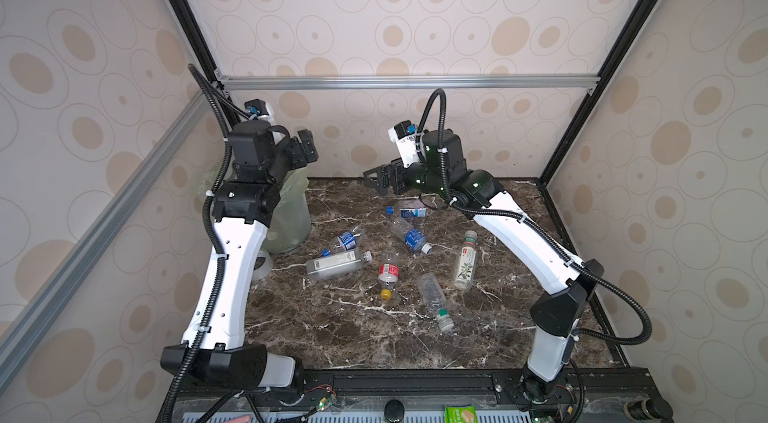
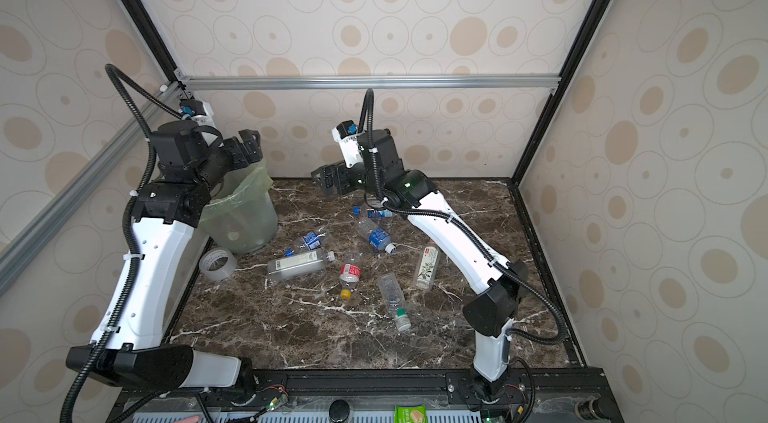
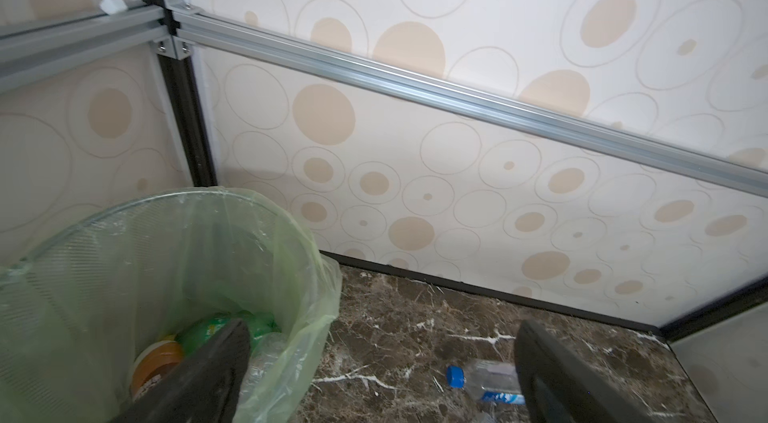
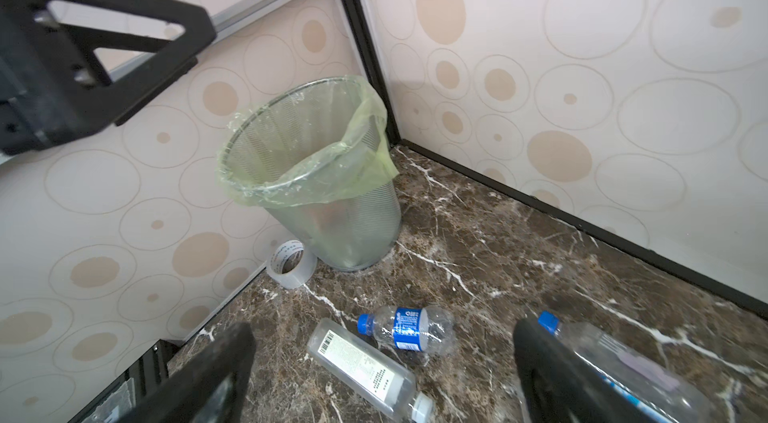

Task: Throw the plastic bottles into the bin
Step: 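Lower the right gripper to the blue-label Pocari Sweat bottle while the left arm lowers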

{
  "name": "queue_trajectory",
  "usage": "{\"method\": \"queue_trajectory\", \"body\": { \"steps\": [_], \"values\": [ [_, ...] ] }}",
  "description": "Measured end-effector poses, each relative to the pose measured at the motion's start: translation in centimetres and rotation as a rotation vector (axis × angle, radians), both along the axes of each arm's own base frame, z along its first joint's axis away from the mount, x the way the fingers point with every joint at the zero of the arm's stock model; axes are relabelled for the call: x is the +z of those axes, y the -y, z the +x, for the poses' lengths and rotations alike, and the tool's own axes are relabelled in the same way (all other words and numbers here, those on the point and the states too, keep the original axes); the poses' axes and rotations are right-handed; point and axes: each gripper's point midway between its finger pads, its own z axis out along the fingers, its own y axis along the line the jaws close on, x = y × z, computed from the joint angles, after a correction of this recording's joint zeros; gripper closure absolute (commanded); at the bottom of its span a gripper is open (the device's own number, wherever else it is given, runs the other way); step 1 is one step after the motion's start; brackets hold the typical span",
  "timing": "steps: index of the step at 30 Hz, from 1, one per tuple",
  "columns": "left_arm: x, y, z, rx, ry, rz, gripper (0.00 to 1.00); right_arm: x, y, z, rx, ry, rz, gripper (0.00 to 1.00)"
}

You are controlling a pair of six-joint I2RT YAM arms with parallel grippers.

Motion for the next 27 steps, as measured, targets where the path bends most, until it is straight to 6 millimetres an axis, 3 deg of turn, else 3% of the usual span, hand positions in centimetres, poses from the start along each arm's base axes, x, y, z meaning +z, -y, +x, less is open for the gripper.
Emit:
{"method": "queue_trajectory", "body": {
  "steps": [3, 8, 15, 19, 27],
  "values": [
    [-1.1, 2.8, 0.0, -0.063, -0.015, -0.005, 0.01, -0.7, 2.3, 0.8, -0.054, -0.033, 0.011, 0.00],
    [-6.0, 7.8, -0.4, -0.169, -0.102, -0.007, 0.01, -2.0, 6.0, 1.8, -0.140, -0.093, 0.021, 0.00],
    [-12.5, 13.0, -2.0, -0.274, -0.225, 0.002, 0.01, -7.0, 10.1, 2.4, -0.226, -0.188, -0.043, 0.00],
    [-15.4, 14.5, -3.3, -0.311, -0.269, -0.037, 0.01, -11.0, 11.2, 2.1, -0.248, -0.261, -0.101, 0.00],
    [-22.0, 15.5, -5.4, -0.335, -0.393, -0.144, 0.01, -17.0, 12.1, 0.8, -0.257, -0.366, -0.194, 0.02]
  ]
}}
